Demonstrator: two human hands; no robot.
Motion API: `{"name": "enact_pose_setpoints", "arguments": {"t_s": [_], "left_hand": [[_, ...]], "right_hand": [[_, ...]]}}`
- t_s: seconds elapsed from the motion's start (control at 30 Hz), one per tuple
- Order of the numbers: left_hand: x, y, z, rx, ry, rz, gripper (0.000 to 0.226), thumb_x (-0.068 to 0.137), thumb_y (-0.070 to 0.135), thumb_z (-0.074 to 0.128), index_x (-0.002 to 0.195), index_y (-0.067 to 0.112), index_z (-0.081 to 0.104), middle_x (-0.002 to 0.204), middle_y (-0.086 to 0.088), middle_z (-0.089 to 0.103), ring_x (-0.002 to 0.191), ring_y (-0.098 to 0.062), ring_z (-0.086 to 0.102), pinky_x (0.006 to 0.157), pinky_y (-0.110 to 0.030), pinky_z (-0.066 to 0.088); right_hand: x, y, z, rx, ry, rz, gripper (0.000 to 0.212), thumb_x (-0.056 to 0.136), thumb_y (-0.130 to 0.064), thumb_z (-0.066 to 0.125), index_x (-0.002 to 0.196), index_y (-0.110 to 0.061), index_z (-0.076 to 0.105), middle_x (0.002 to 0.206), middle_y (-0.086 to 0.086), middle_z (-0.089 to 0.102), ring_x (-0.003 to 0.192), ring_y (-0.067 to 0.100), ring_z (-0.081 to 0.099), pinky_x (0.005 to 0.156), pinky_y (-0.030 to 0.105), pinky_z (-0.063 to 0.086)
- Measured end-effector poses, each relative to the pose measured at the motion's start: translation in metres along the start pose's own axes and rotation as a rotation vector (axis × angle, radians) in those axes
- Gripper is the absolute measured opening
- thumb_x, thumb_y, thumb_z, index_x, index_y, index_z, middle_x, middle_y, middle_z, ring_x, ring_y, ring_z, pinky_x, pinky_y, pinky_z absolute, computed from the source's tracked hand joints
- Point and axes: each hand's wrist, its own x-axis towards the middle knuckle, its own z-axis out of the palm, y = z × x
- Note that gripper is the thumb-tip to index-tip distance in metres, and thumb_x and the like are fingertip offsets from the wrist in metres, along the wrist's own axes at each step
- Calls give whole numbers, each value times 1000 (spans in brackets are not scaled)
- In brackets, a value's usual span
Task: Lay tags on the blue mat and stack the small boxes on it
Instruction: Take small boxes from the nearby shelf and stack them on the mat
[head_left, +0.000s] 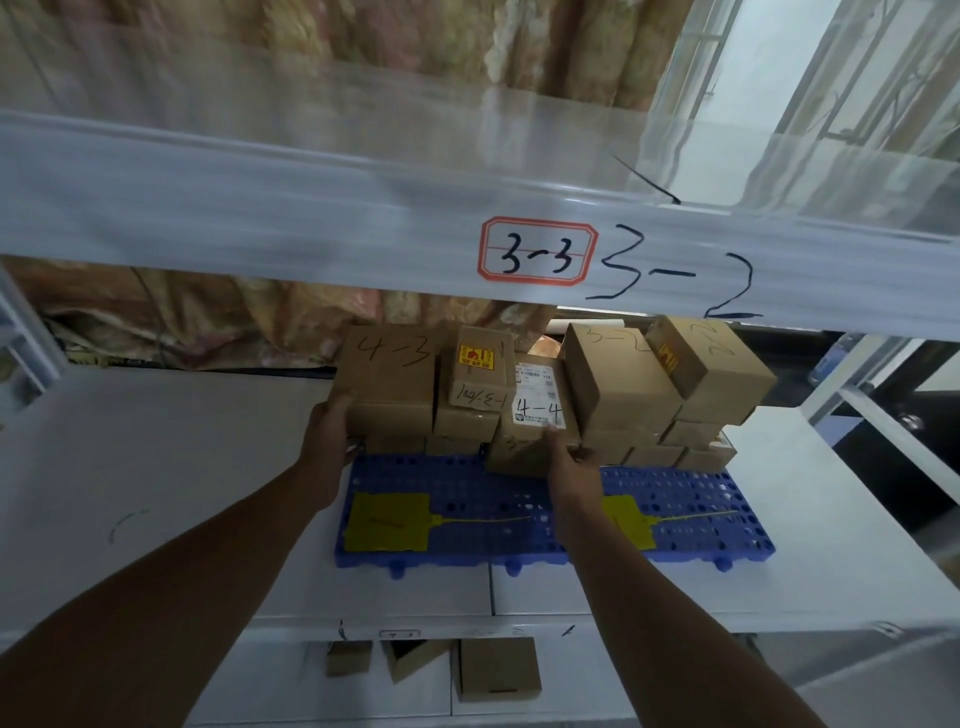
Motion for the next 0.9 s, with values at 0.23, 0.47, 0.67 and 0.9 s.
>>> {"name": "enact_pose_setpoints", "arguments": {"t_s": [0.23, 0.47, 0.67, 0.9], "left_hand": [[-4, -2, -2, 13, -9, 27, 69, 92, 45, 68, 149, 20, 40, 148, -7, 44, 122, -32, 54, 83, -39, 51], [-7, -1, -3, -56, -18, 25, 67, 88, 44, 73, 146, 22, 47, 151, -5, 45, 129, -33, 53, 87, -41, 54], [-5, 2, -2, -113, -71, 57, 54, 92, 39, 69, 140, 22, 54, 136, -4, 58, 109, -24, 63, 69, -32, 54], [-1, 2, -7, -67, -92, -8, 70, 88, 41, 75, 149, 25, 43, 155, -2, 40, 131, -34, 50, 104, -50, 48]], "right_hand": [[-3, -5, -6, -59, -14, -59, 59, 94, -53, 63, 140, -17, 53, 141, 7, 57, 131, 30, 50, 103, 41, 40], [-14, 8, -8, -299, 166, -296, 46, 93, -53, 61, 117, -14, 57, 114, 4, 61, 107, 23, 60, 84, 36, 50], [-26, 0, 20, -314, 44, -485, 46, 94, -56, 55, 128, -25, 51, 124, -4, 56, 115, 13, 56, 98, 44, 53], [-21, -33, 43, -469, 158, -643, 63, 93, -60, 50, 139, -17, 50, 131, 0, 55, 123, 19, 50, 101, 47, 47]]}}
